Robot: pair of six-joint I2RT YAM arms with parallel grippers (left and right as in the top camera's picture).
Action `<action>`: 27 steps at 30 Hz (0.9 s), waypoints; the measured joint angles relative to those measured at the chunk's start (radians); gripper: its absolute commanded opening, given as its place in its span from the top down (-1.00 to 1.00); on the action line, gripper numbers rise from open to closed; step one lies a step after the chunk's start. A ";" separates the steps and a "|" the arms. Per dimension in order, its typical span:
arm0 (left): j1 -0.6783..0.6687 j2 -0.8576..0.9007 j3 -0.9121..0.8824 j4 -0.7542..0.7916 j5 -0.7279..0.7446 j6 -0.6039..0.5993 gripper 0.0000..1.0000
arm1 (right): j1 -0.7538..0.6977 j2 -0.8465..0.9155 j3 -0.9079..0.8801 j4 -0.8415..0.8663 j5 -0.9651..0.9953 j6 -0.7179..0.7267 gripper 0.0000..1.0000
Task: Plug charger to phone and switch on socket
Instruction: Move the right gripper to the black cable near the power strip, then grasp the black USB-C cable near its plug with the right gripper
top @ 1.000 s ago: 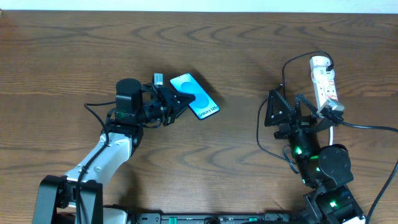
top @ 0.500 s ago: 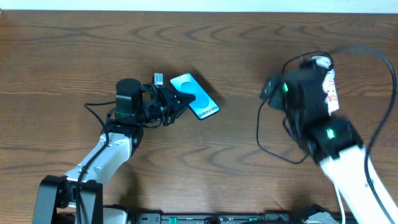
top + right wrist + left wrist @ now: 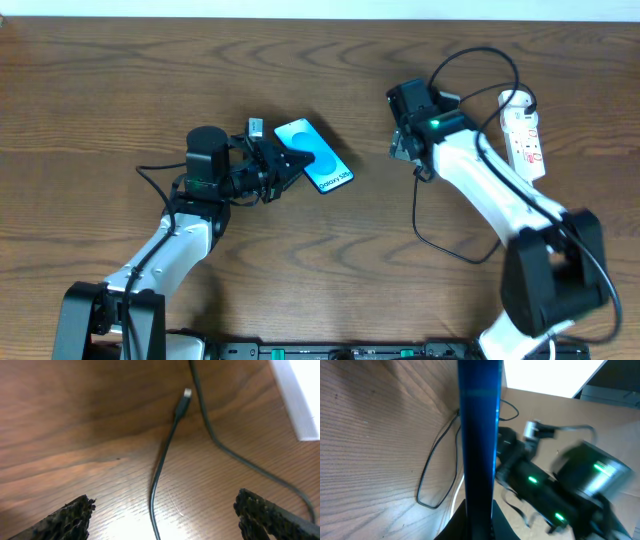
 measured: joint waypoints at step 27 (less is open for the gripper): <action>0.000 0.000 0.000 0.000 0.003 0.000 0.85 | -0.131 0.179 -0.015 0.135 -0.260 0.161 0.43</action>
